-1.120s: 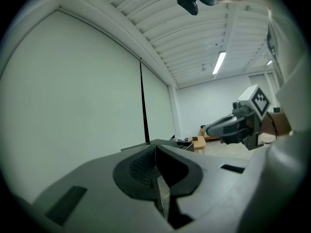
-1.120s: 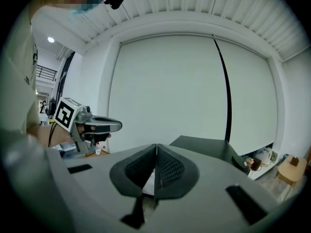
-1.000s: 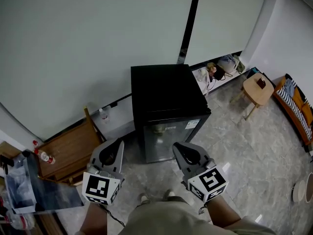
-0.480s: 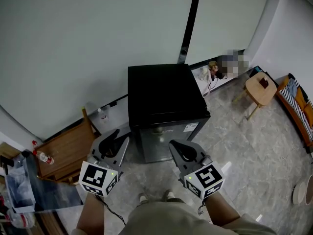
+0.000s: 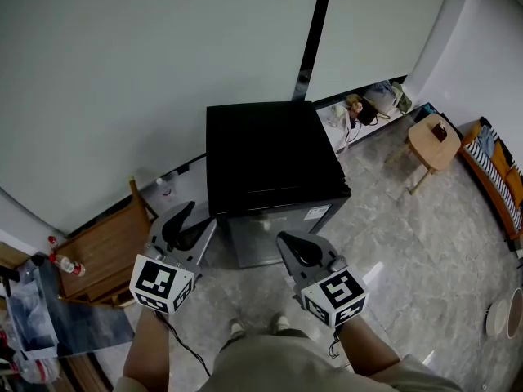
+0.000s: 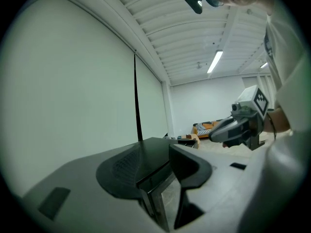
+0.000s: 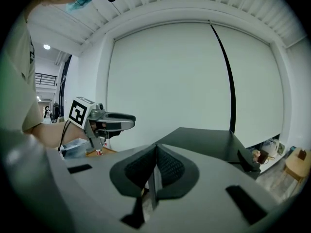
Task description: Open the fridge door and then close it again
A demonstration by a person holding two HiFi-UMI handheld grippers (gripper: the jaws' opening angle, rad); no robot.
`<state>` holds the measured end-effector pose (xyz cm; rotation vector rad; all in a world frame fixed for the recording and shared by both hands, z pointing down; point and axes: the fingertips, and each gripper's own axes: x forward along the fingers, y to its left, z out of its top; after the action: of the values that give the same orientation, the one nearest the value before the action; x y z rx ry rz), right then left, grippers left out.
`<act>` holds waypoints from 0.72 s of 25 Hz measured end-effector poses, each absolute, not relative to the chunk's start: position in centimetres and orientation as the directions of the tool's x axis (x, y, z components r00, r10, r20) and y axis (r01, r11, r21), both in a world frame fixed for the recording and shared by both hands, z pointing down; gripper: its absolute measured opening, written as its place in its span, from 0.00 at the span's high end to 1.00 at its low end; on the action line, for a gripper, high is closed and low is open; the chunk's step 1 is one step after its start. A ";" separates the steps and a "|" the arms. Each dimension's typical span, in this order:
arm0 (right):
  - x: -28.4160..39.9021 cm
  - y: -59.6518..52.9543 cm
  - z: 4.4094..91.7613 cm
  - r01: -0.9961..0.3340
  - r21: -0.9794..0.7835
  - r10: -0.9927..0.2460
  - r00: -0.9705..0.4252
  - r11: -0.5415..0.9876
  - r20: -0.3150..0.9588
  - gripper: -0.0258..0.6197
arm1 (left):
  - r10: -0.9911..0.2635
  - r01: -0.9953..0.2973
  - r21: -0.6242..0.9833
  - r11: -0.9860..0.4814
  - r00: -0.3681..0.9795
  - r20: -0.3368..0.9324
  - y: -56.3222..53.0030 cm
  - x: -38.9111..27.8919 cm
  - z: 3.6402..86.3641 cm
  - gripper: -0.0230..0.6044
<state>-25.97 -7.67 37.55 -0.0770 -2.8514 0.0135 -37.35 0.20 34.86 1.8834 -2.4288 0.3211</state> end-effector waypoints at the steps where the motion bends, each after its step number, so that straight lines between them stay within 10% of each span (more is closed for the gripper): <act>1: -26.2 -7.8 37.7 0.053 -0.020 0.056 -0.956 0.998 0.287 0.96 | -0.952 -0.961 -0.136 0.239 -0.260 0.162 0.0 -37.7 35.0 0.69; 18: -29.7 -7.8 41.9 0.072 -0.083 0.098 -0.923 0.994 0.372 0.96 | -0.939 -0.987 -0.091 0.130 -0.152 0.309 -3.2 -41.1 44.3 0.58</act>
<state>-29.72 -7.81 41.92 -0.1213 -2.7523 0.0949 -41.06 -3.21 44.27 1.9200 -2.2216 0.4094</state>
